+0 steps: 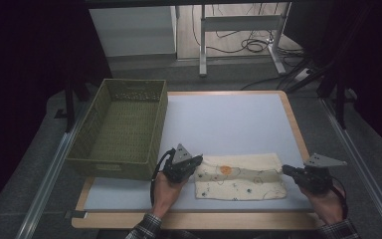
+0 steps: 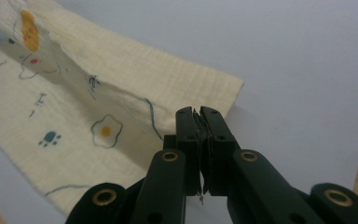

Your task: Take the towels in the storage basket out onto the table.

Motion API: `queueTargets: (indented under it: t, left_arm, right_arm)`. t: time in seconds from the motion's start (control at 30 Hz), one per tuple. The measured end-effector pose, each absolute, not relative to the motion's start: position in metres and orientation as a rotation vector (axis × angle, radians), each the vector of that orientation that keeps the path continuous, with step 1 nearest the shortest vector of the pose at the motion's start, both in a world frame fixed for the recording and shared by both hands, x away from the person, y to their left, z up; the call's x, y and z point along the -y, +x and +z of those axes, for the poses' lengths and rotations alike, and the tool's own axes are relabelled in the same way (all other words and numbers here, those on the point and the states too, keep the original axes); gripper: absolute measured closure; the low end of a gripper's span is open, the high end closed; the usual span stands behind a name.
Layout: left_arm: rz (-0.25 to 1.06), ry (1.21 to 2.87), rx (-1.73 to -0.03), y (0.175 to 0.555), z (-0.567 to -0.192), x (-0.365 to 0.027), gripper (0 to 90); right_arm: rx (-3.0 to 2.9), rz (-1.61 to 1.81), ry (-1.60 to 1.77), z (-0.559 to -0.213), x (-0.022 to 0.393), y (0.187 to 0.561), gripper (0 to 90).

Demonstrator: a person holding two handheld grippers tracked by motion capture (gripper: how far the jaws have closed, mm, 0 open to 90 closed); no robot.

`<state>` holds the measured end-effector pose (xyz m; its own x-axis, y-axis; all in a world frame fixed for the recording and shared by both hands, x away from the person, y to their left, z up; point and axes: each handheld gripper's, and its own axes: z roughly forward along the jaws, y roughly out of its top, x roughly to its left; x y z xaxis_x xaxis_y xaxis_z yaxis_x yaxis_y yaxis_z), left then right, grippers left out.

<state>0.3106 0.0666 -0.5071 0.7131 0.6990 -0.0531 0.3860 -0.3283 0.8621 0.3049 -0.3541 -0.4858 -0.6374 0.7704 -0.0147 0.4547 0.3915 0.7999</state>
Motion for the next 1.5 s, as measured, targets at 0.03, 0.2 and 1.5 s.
queueTargets:
  t: [0.03, 0.2, 1.5]
  left_arm:
    - [0.403, 1.957, -0.825, 0.306, -0.509, -0.067, 86.7]
    - [0.384, 1.951, -0.808, 0.294, -0.513, -0.067, 86.7]
    - [0.230, 1.921, -0.825, 0.267, -0.511, -0.089, 42.1]
  right_arm:
    - [-2.277, 1.131, 1.056, -0.487, 0.355, 0.299, 86.7]
    - [-2.292, 1.127, 1.066, -0.493, 0.356, 0.291, 86.7]
    - [-2.282, 1.146, 1.087, -0.490, 0.363, 0.286, 63.5]
